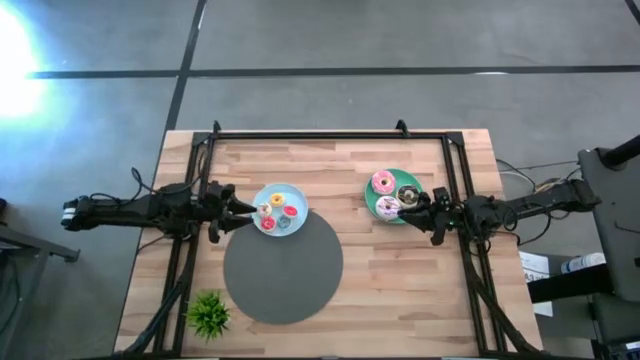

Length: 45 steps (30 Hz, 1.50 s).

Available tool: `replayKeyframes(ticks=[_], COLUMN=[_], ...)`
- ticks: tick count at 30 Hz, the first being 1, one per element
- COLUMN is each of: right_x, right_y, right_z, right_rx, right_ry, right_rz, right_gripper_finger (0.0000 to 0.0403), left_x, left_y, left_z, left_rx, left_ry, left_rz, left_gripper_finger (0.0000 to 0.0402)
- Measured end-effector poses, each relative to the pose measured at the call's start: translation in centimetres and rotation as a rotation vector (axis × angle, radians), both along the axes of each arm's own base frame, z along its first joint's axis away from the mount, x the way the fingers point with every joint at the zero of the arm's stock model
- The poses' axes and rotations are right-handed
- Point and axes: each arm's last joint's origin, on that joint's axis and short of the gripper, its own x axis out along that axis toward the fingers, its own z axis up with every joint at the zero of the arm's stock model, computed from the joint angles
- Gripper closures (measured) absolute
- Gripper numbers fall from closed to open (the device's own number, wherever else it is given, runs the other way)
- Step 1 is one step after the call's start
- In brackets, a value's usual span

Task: Pick & Place donuts
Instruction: Return to Home Position

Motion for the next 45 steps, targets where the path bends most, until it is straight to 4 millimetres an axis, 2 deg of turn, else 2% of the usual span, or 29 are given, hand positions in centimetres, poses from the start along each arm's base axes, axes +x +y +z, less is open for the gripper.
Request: replayKeyframes(ticks=[5, 11, 21, 28, 30, 34, 40, 42, 45], right_x=[-0.1, -0.1, -0.1, -0.1, -0.1, -0.1, -0.1, -0.1, -0.1], right_y=[0.0, 0.0, 0.0, 0.0, 0.0, 0.0, 0.0, 0.0, 0.0], right_z=[0.4, 0.3, 0.3, 0.3, 0.3, 0.3, 0.3, 0.3, 0.3], right_rx=[-0.111, -0.119, -0.119, -0.117, -0.117, -0.118, -0.117, -0.117, -0.117], right_ry=[-0.035, -0.025, -0.024, -0.025, -0.025, -0.024, -0.025, -0.025, -0.025], right_rz=[0.008, -0.007, -0.007, -0.007, -0.007, -0.007, -0.007, -0.007, -0.008], right_gripper_finger=[0.0331, 0.0327, 0.0332, 0.0323, 0.0321, 0.0323, 0.0332, 0.0334, 0.0334], left_x=[-0.6, -1.2, -1.5, -1.5, -1.5, -1.5, -1.6, -1.8, -1.6], left_y=[0.0, 0.0, 0.1, 0.1, 0.0, 0.0, -0.1, -0.2, -0.2], left_z=[-0.5, -0.1, 0.7, 0.5, 0.3, 0.2, 0.3, -0.5, -2.7], left_rx=[-0.010, -0.037, 0.020, -0.137, -0.128, -0.041, 0.354, 0.433, 0.450], left_ry=[0.047, -0.005, -0.070, -0.052, -0.035, -0.025, -0.137, -0.157, -0.176], left_rz=[0.001, 0.002, 0.033, 0.030, 0.022, 0.017, 0.000, -0.005, 0.024], left_gripper_finger=[0.0230, 0.0230, 0.0230, 0.0230, 0.0230, 0.0230, 0.0230, 0.0230, 0.0230])
